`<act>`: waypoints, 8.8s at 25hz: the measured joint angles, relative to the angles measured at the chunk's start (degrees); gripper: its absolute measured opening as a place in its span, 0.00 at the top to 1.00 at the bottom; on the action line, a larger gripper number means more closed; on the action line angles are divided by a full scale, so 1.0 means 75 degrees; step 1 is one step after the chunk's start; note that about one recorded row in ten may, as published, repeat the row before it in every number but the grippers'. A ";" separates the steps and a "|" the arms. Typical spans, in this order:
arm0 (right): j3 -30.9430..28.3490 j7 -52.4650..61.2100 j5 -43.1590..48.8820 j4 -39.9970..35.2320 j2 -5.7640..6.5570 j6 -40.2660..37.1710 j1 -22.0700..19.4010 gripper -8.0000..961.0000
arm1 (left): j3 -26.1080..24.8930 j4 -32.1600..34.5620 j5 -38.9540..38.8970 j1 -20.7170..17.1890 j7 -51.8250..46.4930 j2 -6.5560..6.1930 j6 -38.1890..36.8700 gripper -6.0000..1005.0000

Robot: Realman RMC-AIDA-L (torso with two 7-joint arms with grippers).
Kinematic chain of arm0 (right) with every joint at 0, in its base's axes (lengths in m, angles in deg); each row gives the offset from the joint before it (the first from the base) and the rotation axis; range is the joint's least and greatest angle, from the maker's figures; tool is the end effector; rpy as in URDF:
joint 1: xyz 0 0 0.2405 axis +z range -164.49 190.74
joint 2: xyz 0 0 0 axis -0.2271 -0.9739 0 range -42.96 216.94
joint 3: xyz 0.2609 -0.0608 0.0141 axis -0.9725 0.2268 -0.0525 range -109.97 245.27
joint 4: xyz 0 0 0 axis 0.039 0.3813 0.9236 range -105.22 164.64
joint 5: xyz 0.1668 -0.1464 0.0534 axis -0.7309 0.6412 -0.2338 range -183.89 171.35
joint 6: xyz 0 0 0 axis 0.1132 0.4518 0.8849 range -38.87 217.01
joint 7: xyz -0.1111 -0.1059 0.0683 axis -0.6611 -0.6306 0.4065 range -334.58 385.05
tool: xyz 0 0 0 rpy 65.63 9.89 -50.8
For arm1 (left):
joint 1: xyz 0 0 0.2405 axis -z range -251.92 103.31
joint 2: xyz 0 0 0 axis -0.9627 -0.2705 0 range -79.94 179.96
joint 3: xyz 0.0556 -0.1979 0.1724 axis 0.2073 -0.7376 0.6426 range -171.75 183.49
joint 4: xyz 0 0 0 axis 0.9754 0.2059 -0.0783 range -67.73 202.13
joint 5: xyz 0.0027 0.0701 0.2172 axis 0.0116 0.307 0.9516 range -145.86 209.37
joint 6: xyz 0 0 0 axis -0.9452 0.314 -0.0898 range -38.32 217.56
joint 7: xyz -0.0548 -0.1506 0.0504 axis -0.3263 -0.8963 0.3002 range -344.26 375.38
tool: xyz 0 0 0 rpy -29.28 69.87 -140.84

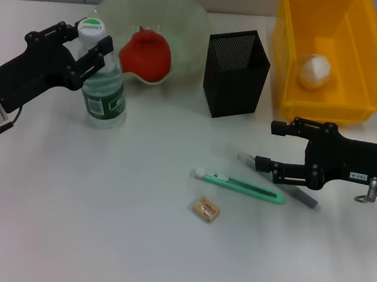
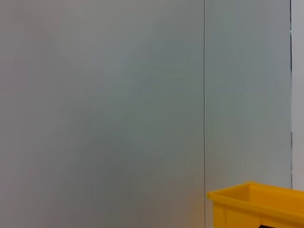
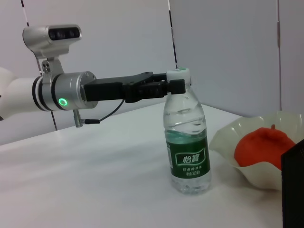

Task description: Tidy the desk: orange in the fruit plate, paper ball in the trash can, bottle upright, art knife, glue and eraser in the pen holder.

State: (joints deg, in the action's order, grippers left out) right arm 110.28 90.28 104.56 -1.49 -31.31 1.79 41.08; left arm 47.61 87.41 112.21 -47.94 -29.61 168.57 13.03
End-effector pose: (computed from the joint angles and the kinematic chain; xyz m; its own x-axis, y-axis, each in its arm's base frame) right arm 0.2905 0.3396 -0.0444 0.8380 -0.2230 -0.4980 -0.3607 -0.9112 -0.1988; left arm -0.3045 0.3727 -0.0203 0.7202 0.0099 0.6937 0.5206 -0.6686 -0.5310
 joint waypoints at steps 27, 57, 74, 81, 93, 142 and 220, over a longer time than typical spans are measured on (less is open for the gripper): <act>0.0000 0.0000 0.0000 0.0000 0.0000 0.0012 0.0000 0.15 | -0.0077 0.0239 -0.0729 -0.0137 -0.0770 -0.0075 -0.1301 0.27; 0.0000 0.0049 -0.0003 0.0034 0.0012 -0.0032 0.0165 0.15 | 0.0009 0.0648 0.3971 -0.0445 -0.1994 -0.0075 -0.2157 0.27; -0.0037 0.0451 -0.0037 -0.0106 0.0007 -0.0074 0.0286 0.15 | 0.0013 0.0575 0.3975 -0.0539 -0.1700 -0.0027 -0.2022 0.27; 0.0425 0.2531 0.0493 -0.1440 0.0185 -0.0809 0.0736 0.15 | 0.0025 0.0561 0.4011 -0.0539 -0.1614 -0.0023 -0.2072 0.27; 0.1507 0.4974 0.2988 -0.2659 0.0329 -0.2113 0.2875 0.15 | 0.0025 0.0562 0.4144 -0.0534 -0.1584 -0.0023 -0.2079 0.28; 0.6259 0.6205 0.2701 -0.0854 -0.0211 0.2050 0.3875 0.15 | -0.0046 0.0514 0.4106 -0.0513 -0.1599 -0.0047 -0.2082 0.28; 0.6389 0.6339 0.2517 -0.1163 -0.0179 0.2075 0.3759 0.78 | -0.0196 0.0552 0.4021 -0.0422 -0.1595 -0.0076 -0.2098 0.28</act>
State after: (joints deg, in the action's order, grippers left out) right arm 158.19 137.82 123.44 -10.21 -32.65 17.35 69.27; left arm 46.14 91.55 142.37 -51.10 -41.57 168.00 -2.71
